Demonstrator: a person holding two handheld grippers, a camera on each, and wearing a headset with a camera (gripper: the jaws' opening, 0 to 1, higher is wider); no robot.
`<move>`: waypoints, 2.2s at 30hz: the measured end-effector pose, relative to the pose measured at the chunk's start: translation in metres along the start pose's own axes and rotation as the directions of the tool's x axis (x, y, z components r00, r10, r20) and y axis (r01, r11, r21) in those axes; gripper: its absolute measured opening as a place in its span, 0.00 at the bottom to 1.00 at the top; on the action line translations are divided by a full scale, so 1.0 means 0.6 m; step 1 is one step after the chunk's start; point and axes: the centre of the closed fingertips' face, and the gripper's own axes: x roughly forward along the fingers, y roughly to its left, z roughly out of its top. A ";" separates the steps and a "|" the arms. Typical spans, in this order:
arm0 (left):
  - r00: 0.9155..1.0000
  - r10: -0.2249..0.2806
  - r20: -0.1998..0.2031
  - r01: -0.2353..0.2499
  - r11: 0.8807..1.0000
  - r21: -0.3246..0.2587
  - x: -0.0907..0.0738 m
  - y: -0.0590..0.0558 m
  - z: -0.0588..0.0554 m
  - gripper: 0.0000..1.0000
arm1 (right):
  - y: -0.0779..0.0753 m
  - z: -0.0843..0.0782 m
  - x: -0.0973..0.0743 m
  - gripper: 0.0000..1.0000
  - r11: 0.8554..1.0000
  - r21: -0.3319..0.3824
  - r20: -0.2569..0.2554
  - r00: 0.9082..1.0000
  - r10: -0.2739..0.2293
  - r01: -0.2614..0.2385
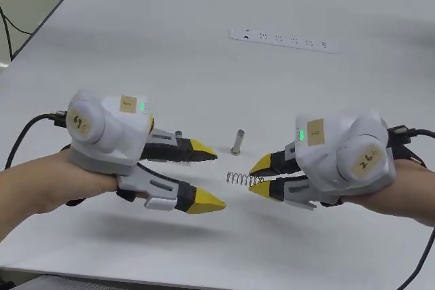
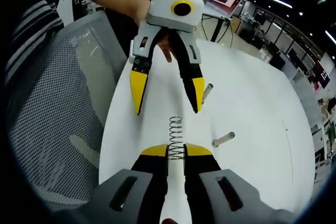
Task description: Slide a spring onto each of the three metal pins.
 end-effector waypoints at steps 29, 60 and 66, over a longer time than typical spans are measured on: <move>0.998 -0.037 0.043 0.036 0.999 0.019 0.031 -0.006 0.019 0.06 | 0.007 0.016 -0.010 0.07 1.000 -0.001 0.025 1.000 0.014 -0.014; 0.991 -0.130 0.010 0.129 0.990 0.047 0.025 -0.020 0.018 0.03 | 0.025 0.003 -0.008 0.08 0.999 0.009 0.023 0.999 0.049 -0.049; 0.991 -0.131 0.000 0.130 0.990 0.048 0.024 -0.022 0.013 0.03 | 0.026 0.006 -0.009 0.07 0.999 -0.010 0.036 0.998 0.048 -0.047</move>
